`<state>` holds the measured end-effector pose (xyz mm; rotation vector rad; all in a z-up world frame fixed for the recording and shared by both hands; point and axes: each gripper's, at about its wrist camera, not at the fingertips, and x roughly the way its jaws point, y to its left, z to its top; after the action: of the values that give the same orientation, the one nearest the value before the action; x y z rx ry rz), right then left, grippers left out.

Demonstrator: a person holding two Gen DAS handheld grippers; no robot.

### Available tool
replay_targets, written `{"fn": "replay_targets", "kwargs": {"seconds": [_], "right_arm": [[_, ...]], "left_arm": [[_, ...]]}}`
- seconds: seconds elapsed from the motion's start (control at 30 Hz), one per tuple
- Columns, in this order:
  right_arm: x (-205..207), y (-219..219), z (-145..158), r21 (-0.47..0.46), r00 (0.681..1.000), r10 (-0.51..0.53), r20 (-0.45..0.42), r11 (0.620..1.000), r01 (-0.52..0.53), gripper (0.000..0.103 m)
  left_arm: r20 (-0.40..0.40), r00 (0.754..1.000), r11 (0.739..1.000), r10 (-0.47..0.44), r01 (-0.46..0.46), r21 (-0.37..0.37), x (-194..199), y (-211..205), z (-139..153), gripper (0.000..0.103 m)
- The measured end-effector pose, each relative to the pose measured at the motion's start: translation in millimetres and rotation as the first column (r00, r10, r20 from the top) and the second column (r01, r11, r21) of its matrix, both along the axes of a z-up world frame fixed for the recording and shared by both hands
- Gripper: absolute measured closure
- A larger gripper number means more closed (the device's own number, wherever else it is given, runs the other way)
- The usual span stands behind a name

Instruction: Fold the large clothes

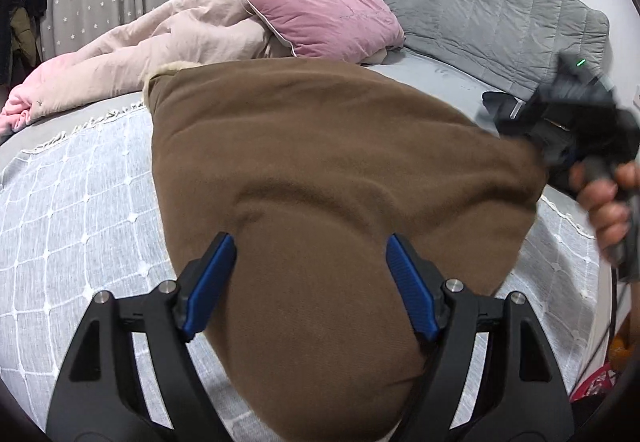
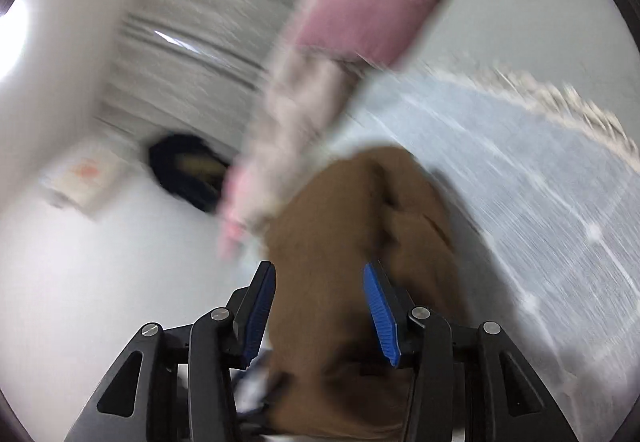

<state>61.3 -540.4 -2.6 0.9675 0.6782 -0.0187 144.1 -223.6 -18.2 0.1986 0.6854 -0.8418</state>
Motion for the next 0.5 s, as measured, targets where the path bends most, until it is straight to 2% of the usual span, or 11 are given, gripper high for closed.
{"fn": "replay_targets", "kwargs": {"seconds": [0.07, 0.13, 0.17, 0.2, 0.23, 0.3, 0.37, 0.4, 0.43, 0.47, 0.5], "right_arm": [[-4.3, 5.7, -11.4, -0.009, 0.998, 0.042, -0.044, 0.999, -0.042, 0.056], [-3.0, 13.4, -9.5, 0.062, 0.986, 0.166, 0.037, 0.984, -0.168, 0.057], [-5.2, 17.6, -6.2, 0.089, 0.973, 0.214, 0.083, 0.971, -0.221, 0.062], [-9.4, 20.3, -3.3, 0.099, 0.964, 0.244, 0.102, 0.962, -0.254, 0.075], [-11.6, 19.1, -2.4, 0.110, 0.961, 0.255, 0.110, 0.957, -0.267, 0.082], [-20.7, 14.0, -6.3, 0.228, 0.945, 0.257, 0.203, 0.926, -0.301, 0.092], [-37.1, -6.4, -11.1, 0.340, 0.924, 0.193, 0.329, 0.889, -0.306, 0.094], [-43.4, -14.3, -18.4, 0.377, 0.930, 0.146, 0.338, 0.884, -0.276, 0.098], [-55.1, -26.4, -31.1, 0.387, 0.959, 0.077, 0.273, 0.904, -0.183, 0.098], [-62.9, -33.9, -43.4, 0.345, 0.988, 0.039, 0.147, 0.934, -0.088, 0.098], [-64.5, -34.8, -49.5, 0.315, 0.998, 0.021, 0.063, 0.948, -0.040, 0.096]], "left_arm": [[-0.020, 1.000, 1.000, -0.003, 0.003, -0.005, 1.4, 2.8, 1.1, 0.025], [-0.045, 0.999, 1.000, -0.003, 0.002, -0.011, 6.1, 6.7, 3.4, 0.025], [-0.056, 0.998, 1.000, -0.001, 0.000, -0.015, 7.6, 9.3, 5.1, 0.025], [-0.061, 0.998, 1.000, 0.000, -0.001, -0.018, 9.1, 10.1, 6.5, 0.025], [-0.064, 0.998, 1.000, 0.002, -0.003, -0.022, 11.1, 10.5, 8.3, 0.025], [-0.071, 0.997, 0.999, 0.007, -0.010, -0.038, 14.4, 11.0, 11.5, 0.025], [-0.097, 0.995, 0.997, -0.004, -0.003, -0.072, 15.5, 11.7, 12.3, 0.025], [-0.122, 0.993, 0.997, -0.011, 0.001, -0.080, 16.0, 10.6, 10.4, 0.025], [-0.128, 0.992, 0.997, -0.013, 0.003, -0.078, 15.2, 9.3, 8.2, 0.025], [-0.124, 0.992, 0.997, -0.016, 0.007, -0.071, 13.9, 7.3, 5.5, 0.025], [-0.107, 0.994, 0.998, -0.021, 0.015, -0.056, 11.7, 4.8, 3.2, 0.024]]}}
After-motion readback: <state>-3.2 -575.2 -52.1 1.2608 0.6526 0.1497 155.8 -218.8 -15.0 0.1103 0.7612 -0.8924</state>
